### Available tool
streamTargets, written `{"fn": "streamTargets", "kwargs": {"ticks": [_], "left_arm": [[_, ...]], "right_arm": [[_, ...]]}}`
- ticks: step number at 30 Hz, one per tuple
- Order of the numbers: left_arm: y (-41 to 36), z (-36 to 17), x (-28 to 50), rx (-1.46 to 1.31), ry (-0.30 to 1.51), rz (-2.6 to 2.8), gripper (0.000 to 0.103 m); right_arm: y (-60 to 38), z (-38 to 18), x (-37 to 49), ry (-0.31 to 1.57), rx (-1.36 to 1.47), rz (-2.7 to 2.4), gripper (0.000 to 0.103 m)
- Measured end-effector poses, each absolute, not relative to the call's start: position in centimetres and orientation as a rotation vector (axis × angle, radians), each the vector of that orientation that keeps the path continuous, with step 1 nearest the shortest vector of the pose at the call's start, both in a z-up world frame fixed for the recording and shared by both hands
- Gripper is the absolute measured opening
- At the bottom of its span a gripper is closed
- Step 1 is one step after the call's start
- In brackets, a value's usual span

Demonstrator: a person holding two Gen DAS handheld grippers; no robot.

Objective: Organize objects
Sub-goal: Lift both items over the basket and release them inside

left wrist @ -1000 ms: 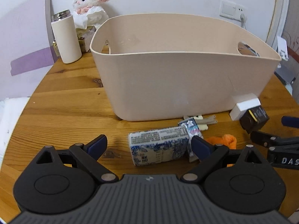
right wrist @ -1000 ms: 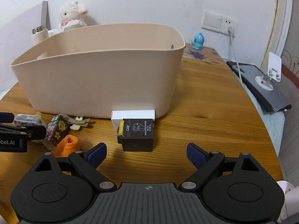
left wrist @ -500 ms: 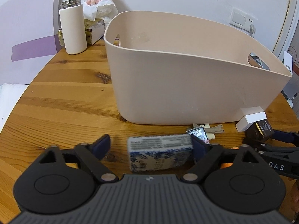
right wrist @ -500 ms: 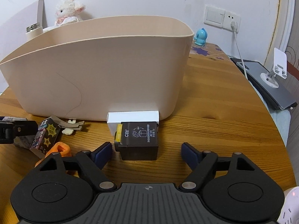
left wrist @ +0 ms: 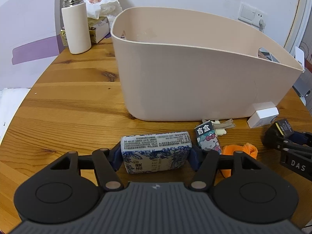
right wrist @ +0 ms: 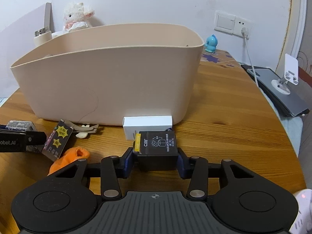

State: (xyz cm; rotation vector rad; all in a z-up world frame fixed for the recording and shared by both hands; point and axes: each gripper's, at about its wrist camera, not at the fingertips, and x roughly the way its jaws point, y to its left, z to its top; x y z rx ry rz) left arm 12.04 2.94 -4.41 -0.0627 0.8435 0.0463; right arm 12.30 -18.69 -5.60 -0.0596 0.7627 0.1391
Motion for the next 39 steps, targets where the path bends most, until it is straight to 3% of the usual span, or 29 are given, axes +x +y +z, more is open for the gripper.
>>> {"fn": "streamTargets", "kwargs": {"ticks": [22,39], "left_arm": [[2.7,2.0,7.4,-0.003,0.679,-0.019,0.065],[2.7,7.1,10.2,0.029,0.569,-0.024,0.065]], "right_arm": [[-17.4,2.5,5.9,0.543,-0.112,0.126,0.041],[-15.6,7.5,8.7,0.393,-0.103,0.119,0.041]]}}
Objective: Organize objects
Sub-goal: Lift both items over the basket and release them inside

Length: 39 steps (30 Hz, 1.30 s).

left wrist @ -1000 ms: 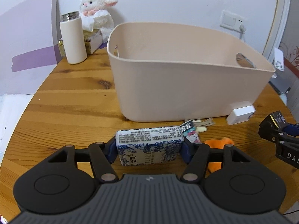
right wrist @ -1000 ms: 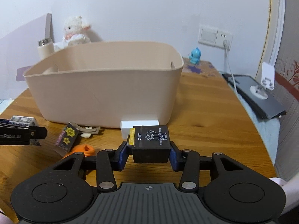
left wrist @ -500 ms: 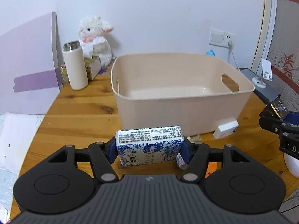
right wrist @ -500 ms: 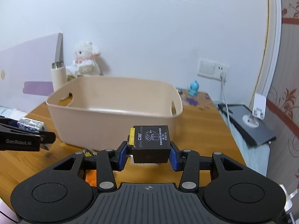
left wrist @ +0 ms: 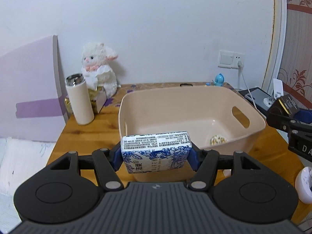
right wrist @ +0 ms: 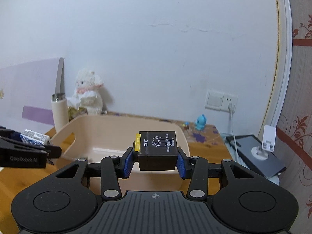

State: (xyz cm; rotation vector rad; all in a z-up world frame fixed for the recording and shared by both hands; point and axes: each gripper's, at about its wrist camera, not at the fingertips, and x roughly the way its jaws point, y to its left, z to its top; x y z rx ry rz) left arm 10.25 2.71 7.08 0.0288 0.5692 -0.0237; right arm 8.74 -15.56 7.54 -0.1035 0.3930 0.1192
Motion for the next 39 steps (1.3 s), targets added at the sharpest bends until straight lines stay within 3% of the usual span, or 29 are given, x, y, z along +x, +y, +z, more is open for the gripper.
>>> {"fn": "streamTargets", "kwargs": {"ticks": [11,28,33,34,36,39], "left_arm": [[2.3,7.1,17.1,0.019,0.583,-0.024,0.065],[0.9,0.8,24.3,0.086,0.803,-0.04,0.066],[1.3,1.4,24.0,0.065,0.822,-0.066,0.068],[1.2,1.7,23.7,0.068,0.82,-0.07,0.07],[1.0,2.4,22.7,0.092,0.788,-0.036,0.091],[1.1,3.6,21.3,0.113,0.749,-0.03,0.091]], "right_arm": [[-14.6,7.8,14.0,0.398,-0.072,0.149,0.041],[-14.5,0.1,20.9,0.639,-0.099,0.126,0.042],[-14.7,0.7,20.0,0.621,-0.084,0.128,0.06],[-14.8,1.0,19.6,0.609,-0.083,0.126,0.067],[-15.0,1.7,18.8,0.588,-0.077,0.132,0.071],[-15.3,2.8,17.7,0.567,-0.072,0.13,0.074]]}}
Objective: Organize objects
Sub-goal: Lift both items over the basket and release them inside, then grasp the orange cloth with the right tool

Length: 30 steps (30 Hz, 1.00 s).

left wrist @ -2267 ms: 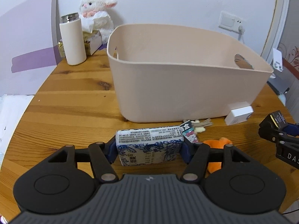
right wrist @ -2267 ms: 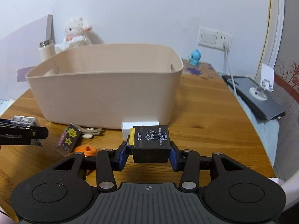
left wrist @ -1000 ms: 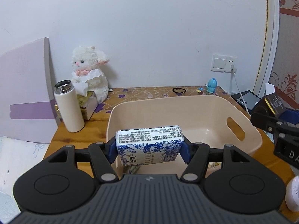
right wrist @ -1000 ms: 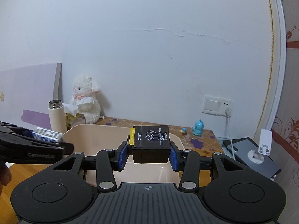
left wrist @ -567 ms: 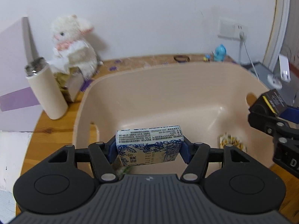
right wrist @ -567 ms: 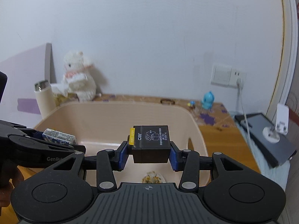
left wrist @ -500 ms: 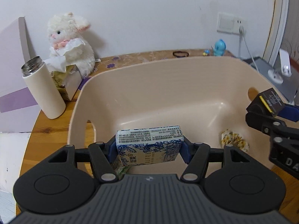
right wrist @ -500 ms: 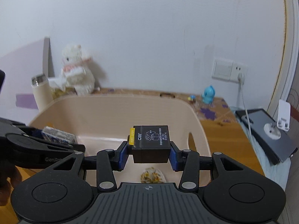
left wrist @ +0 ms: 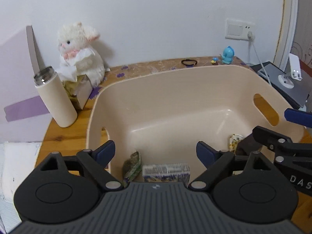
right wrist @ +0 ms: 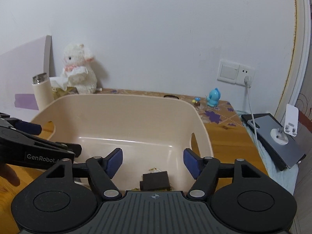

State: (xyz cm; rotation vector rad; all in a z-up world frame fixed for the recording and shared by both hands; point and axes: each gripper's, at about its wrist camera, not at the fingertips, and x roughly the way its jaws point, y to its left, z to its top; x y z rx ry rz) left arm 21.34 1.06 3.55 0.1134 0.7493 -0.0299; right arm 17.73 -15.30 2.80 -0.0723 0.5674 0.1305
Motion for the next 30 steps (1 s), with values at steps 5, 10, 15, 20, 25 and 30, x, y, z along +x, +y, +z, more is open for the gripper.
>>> {"fn": "streamTargets", "kwargs": {"ticks": [5,10,15,20,25,30], "left_arm": [[2.1,5.5,19.5,0.058,0.728,-0.04,0.091],[2.4,6.7,17.2,0.078,0.699,-0.055,0.091],[2.8,6.9,15.1,0.072,0.696,-0.067,0.091],[3.1,6.1,13.3,0.08,0.715,-0.073,0.091],[3.1,4.4,12.6,0.064,0.752,-0.087,0.091],[2.6,2.3,12.4,0.064,0.791,-0.099,0.091]], "right_arm": [[-15.8,4.3,15.4,0.534,-0.064,0.128,0.079],[-15.8,4.9,13.2,0.524,-0.081,0.133,0.085],[-15.7,3.9,11.9,0.554,-0.083,0.142,0.087],[-15.6,2.4,10.9,0.596,-0.092,0.149,0.087],[-15.4,0.9,9.9,0.637,-0.109,0.156,0.087],[-15.4,-0.7,9.6,0.683,-0.104,0.156,0.087]]}}
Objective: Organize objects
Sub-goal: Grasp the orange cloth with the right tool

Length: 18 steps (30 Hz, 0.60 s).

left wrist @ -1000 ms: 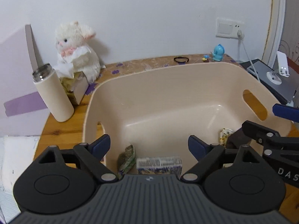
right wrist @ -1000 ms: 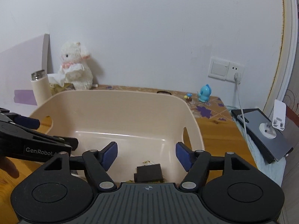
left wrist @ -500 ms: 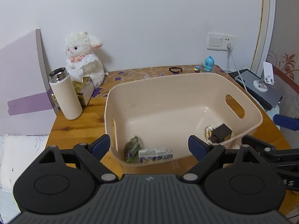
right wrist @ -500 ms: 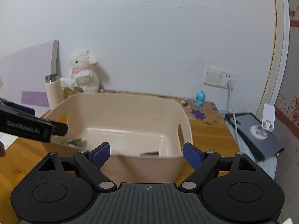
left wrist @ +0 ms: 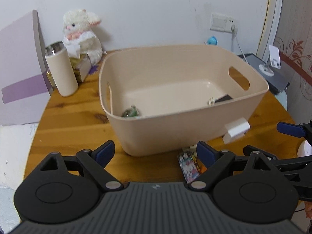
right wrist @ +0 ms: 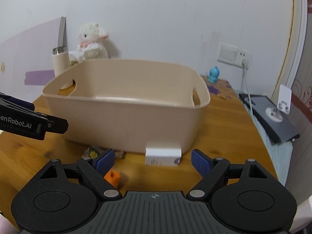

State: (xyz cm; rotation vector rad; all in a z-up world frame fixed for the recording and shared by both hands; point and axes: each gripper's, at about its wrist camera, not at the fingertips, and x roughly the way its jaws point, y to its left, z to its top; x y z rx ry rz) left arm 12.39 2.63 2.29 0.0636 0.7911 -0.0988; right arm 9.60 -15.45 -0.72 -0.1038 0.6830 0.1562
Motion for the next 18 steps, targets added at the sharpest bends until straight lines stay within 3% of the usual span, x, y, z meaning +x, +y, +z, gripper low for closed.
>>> {"fn": "streamTargets", "kwargs": {"ticks": [18], "left_arm": [[1.7,-3.0,13.8,-0.009,0.885,-0.11,0.091]], "right_arm": [[-13.5,-5.4,11.0,0.81,-0.095,0.253,0.087]]}}
